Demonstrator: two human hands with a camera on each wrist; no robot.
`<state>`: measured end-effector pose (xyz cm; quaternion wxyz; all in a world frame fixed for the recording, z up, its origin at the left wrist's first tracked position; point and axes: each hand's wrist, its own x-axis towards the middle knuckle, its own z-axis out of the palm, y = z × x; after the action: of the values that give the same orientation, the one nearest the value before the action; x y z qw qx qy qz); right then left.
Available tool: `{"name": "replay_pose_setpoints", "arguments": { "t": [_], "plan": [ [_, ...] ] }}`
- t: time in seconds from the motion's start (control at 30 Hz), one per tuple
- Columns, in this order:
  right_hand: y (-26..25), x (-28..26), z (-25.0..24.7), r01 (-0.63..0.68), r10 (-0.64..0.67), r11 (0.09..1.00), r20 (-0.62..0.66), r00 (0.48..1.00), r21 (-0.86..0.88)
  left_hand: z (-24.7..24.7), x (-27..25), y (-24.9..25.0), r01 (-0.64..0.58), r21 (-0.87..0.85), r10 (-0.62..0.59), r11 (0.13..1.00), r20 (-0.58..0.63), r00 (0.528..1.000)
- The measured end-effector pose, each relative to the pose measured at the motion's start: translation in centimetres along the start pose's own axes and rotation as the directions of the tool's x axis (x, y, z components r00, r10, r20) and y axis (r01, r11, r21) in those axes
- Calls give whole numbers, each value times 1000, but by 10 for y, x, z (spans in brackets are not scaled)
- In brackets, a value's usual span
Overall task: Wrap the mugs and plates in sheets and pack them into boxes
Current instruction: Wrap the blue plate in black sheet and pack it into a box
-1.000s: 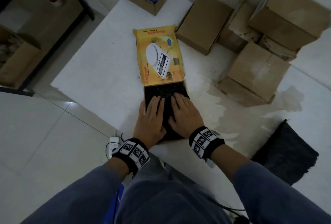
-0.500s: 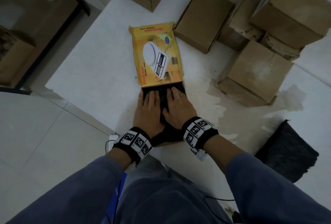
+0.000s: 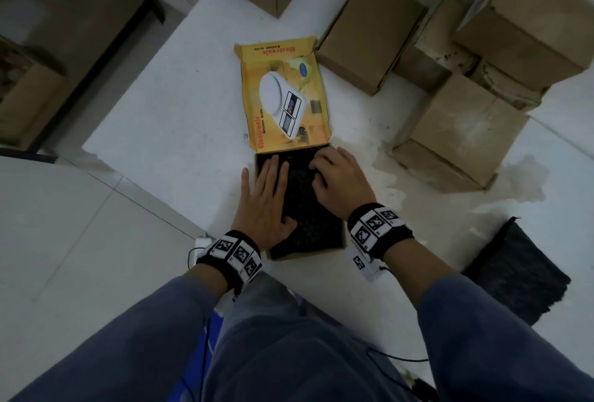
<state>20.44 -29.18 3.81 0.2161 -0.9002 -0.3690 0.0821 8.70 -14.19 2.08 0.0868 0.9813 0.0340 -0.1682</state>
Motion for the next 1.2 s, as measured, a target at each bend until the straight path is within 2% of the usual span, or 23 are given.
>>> {"name": "replay_pose_setpoints", "arguments": {
  "t": [0.07,0.17,0.27,0.4,0.47,0.53,0.57,0.6,0.63,0.67,0.7,0.73,0.77,0.8,0.83,0.87,0.9,0.93,0.97,1.0,1.1,1.2],
  "plan": [
    [2,0,-5,36,-36,993,-5,999,-110,-2,-4,-5,-66,-13,65,998,-27,997],
    [4,-5,-5,39,-6,965,128,992,-260,-7,-13,-19,-175,-46,173,983,-45,984],
    [-4,-7,-7,62,18,957,272,962,-283,-14,-11,-34,-235,42,231,971,80,970],
    [-15,-9,-12,61,-14,973,209,978,-223,-22,0,-32,-224,166,189,960,204,961],
    [-13,-7,-8,92,-43,976,241,970,-198,-26,4,-23,-201,199,148,959,255,956],
    [-8,-7,-3,98,-30,969,289,957,-227,-31,9,-21,-190,187,126,964,307,943],
    [-7,-7,-2,83,-16,970,277,961,-230,-36,11,-23,-190,126,141,974,319,937],
    [-5,-5,-5,60,-12,976,225,974,-210,-41,13,-27,-183,23,170,983,279,945],
    [-4,-2,-9,27,-5,986,132,991,-165,-46,13,-31,-163,-115,180,980,155,971],
    [-3,3,-15,-17,20,994,19,1000,-110,-50,13,-36,-127,-260,124,957,-28,992],
    [-2,10,-20,-67,62,996,-92,994,-57,-54,13,-39,-61,-392,-22,918,-206,978],
    [0,19,-25,-121,120,993,-176,977,3,-55,17,-45,24,-517,-215,855,-313,925],
    [4,30,-26,-191,206,978,-218,954,88,-54,26,-51,121,-649,-407,751,-311,859],
    [7,42,-27,-278,317,940,-208,925,196,-55,37,-56,205,-774,-555,599,-217,803],
    [11,55,-26,-380,439,870,-145,887,313,-55,49,-62,269,-872,-636,409,-61,769],
    [16,68,-26,-489,548,768,-28,836,412,-57,60,-67,304,-931,-643,203,108,759],
    [21,80,-27,-590,620,657,109,777,470,-60,69,-69,317,-948,-595,16,246,765],
    [25,89,-27,-655,647,573,218,730,493,-65,74,-70,317,-942,-524,-109,326,787],
    [29,96,-27,-682,648,536,275,710,497,-69,77,-69,308,-939,-475,-152,343,810],
    [32,100,-25,-677,640,539,279,716,501,-73,77,-66,301,-945,-457,-126,325,828],
    [32,92,-27,-621,611,567,229,758,540,-75,70,-62,243,-969,-486,38,195,852],
    [22,70,-44,-494,522,523,198,830,695,-71,55,-59,157,-981,-498,114,81,864]
  ]
}}
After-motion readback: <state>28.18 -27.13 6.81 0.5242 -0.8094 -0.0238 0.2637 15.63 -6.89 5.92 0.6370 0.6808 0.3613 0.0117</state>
